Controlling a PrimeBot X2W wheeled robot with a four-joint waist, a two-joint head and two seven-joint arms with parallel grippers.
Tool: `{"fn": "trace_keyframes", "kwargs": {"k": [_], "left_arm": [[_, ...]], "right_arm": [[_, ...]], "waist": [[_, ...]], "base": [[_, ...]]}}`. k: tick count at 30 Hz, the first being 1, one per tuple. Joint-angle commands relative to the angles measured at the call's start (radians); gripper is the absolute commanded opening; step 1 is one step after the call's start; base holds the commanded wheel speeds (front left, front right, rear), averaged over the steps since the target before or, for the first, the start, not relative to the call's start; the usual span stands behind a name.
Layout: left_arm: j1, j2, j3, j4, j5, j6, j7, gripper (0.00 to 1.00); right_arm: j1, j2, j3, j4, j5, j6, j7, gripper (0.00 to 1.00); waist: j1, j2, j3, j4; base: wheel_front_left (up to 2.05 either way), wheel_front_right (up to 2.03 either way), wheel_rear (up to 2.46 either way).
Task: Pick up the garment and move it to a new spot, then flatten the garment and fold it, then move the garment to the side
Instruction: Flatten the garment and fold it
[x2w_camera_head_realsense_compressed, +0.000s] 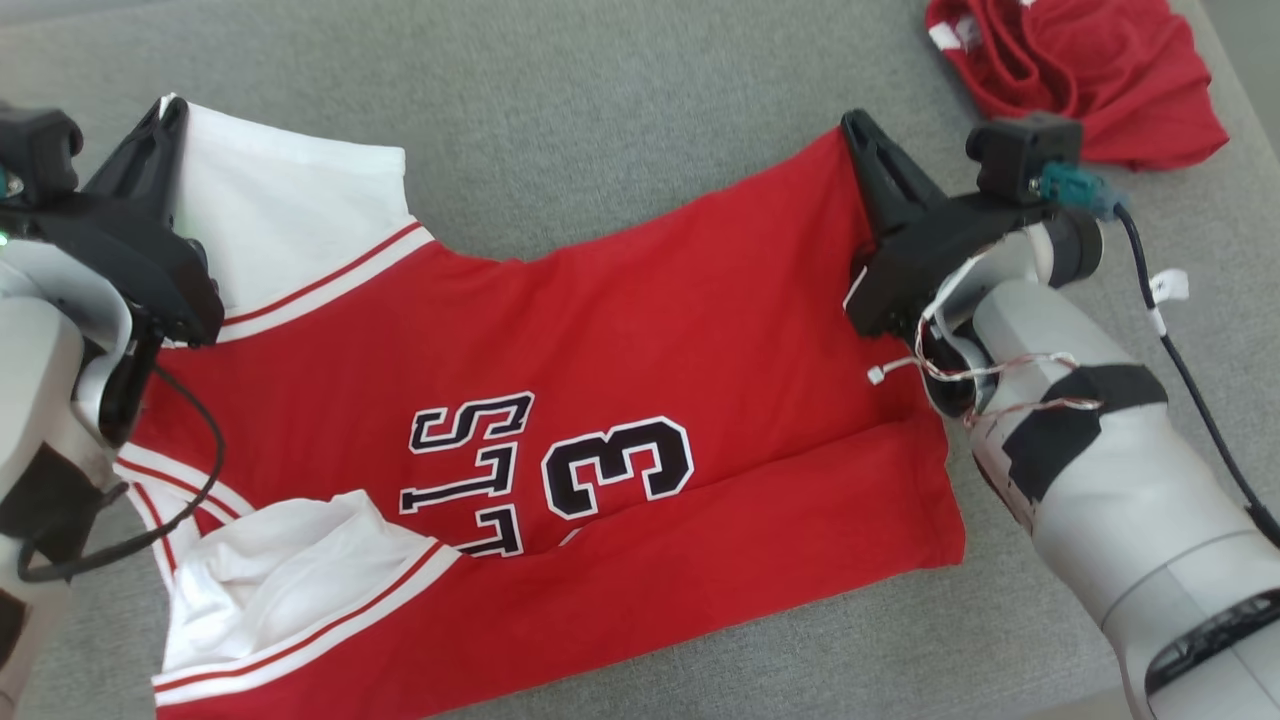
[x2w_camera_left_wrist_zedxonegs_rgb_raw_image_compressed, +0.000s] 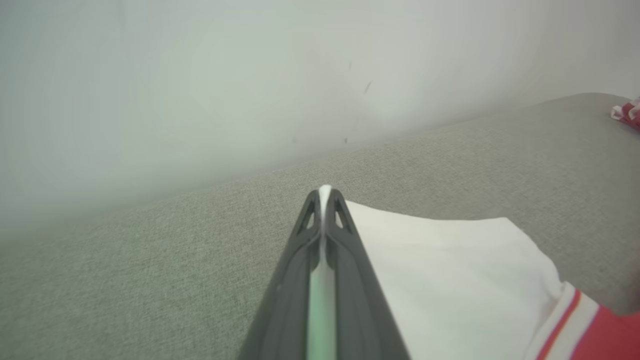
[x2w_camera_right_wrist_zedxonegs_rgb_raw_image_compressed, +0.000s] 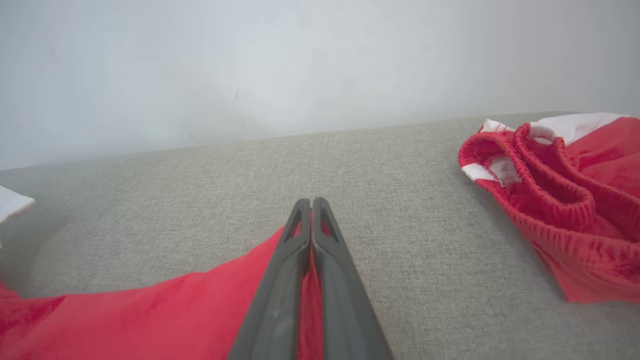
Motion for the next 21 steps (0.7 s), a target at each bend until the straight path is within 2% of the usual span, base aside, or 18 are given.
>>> {"fn": "trace_keyframes", "kwargs": {"k": [1,7,12,16,18,21], "left_arm": [[0.021,0.002,0.001,-0.006,-0.011,0.003,-0.018,0.00],[0.084,0.013,-0.004,-0.037,-0.040,0.003,-0.069,0.00],[0.180,0.019,0.005,-0.124,-0.036,0.009,-0.100,0.00],[0.299,0.036,0.041,-0.242,-0.039,0.041,-0.108,0.00],[0.423,0.045,0.093,-0.367,-0.031,0.084,-0.108,0.00],[0.567,0.040,0.148,-0.489,-0.017,0.125,-0.108,0.00]], "right_arm": [[0.024,-0.005,0.003,-0.013,0.014,-0.003,-0.011,0.00],[0.100,-0.023,0.022,-0.073,0.044,-0.003,-0.027,0.00],[0.198,-0.065,-0.004,-0.156,0.050,-0.003,-0.030,0.00],[0.299,-0.092,-0.053,-0.245,0.039,-0.003,-0.030,0.00],[0.389,-0.111,-0.106,-0.314,0.031,-0.003,-0.030,0.00],[0.489,-0.124,-0.162,-0.376,0.024,-0.003,-0.029,0.00]], "waist": [[0.0000,-0.0001,-0.028,0.012],[0.0000,-0.0001,-0.069,0.022],[0.0000,-0.0001,-0.104,0.033],[0.0000,-0.0001,-0.135,0.040],[0.0000,-0.0001,-0.159,0.052],[0.0000,-0.0001,-0.182,0.069]], "base": [[0.00,0.00,0.00],[0.00,0.00,0.00],[0.00,0.00,0.00],[0.00,0.00,0.00],[0.00,0.00,0.00],[0.00,0.00,0.00]]}}
